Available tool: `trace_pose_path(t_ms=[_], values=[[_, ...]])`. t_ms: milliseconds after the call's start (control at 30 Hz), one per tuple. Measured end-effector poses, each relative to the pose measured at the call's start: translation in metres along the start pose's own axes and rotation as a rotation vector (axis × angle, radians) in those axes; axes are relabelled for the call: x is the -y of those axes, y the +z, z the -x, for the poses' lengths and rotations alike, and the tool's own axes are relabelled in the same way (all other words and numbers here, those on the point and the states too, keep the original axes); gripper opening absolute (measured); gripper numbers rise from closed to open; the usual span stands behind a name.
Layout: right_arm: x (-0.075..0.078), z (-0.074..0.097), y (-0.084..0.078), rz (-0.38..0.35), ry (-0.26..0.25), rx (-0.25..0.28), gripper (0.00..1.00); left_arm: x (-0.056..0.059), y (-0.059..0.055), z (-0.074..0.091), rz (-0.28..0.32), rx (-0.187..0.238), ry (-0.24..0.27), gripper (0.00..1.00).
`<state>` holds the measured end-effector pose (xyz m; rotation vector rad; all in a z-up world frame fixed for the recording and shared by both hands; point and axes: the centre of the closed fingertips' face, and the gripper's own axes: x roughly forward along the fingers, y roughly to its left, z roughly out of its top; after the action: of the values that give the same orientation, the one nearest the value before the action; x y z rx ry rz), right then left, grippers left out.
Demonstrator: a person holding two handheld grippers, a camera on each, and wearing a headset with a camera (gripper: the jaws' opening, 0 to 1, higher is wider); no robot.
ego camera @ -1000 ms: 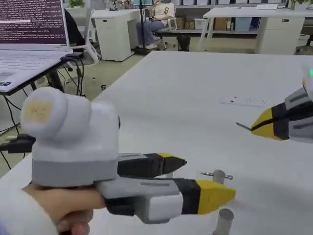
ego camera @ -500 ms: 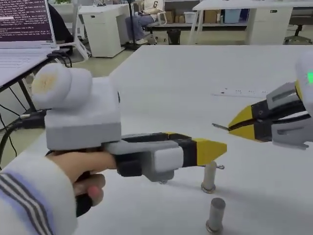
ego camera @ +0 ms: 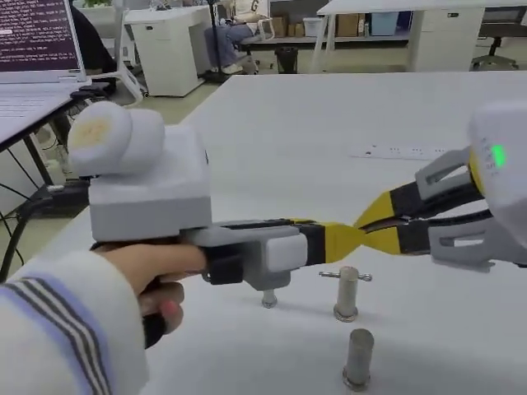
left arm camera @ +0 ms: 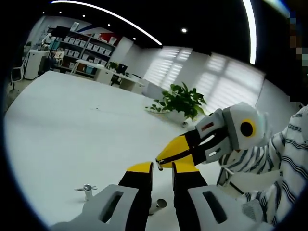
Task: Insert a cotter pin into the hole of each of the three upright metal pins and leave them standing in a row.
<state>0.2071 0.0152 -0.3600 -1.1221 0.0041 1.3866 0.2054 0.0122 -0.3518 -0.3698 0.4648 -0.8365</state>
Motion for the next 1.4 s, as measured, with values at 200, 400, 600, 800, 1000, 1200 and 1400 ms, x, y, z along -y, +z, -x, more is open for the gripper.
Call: trace_pose_path(t_ms=[200, 400, 600, 800, 1000, 1200, 1400], values=[[-0.0030, -0.0006, 0.0025, 0.000, 0.004, 0.001, 0.00, -0.0024, -0.0017, -0.0003, 0.003, -0.006, 0.008, 0.03], [-0.0050, 0.0000, 0.0049, 0.005, 0.003, 0.000, 0.00, -0.0046, -0.0041, -0.0003, 0.013, -0.014, 0.013, 0.01], [-0.0053, -0.0004, 0.0063, 0.006, 0.003, 0.000, 0.00, -0.0055, -0.0049, 0.0008, 0.005, -0.016, 0.010, 0.00], [-0.0069, -0.0003, 0.0069, -0.002, 0.007, 0.003, 0.00, -0.0052, -0.0063, 0.0024, 0.034, -0.018, 0.010, 0.00], [-0.0071, 0.0006, 0.0074, -0.004, 0.001, 0.020, 0.00, -0.0040, -0.0061, 0.0040, 0.026, -0.017, 0.013, 0.00], [-0.0076, 0.0006, 0.0085, 0.004, 0.005, 0.031, 0.00, -0.0035, -0.0075, 0.0036, 0.004, -0.018, 0.025, 0.00], [-0.0097, 0.0004, -0.0006, -0.057, 0.027, 0.025, 0.04, -0.0040, -0.0094, 0.0062, -0.050, -0.035, 0.030, 0.00]])
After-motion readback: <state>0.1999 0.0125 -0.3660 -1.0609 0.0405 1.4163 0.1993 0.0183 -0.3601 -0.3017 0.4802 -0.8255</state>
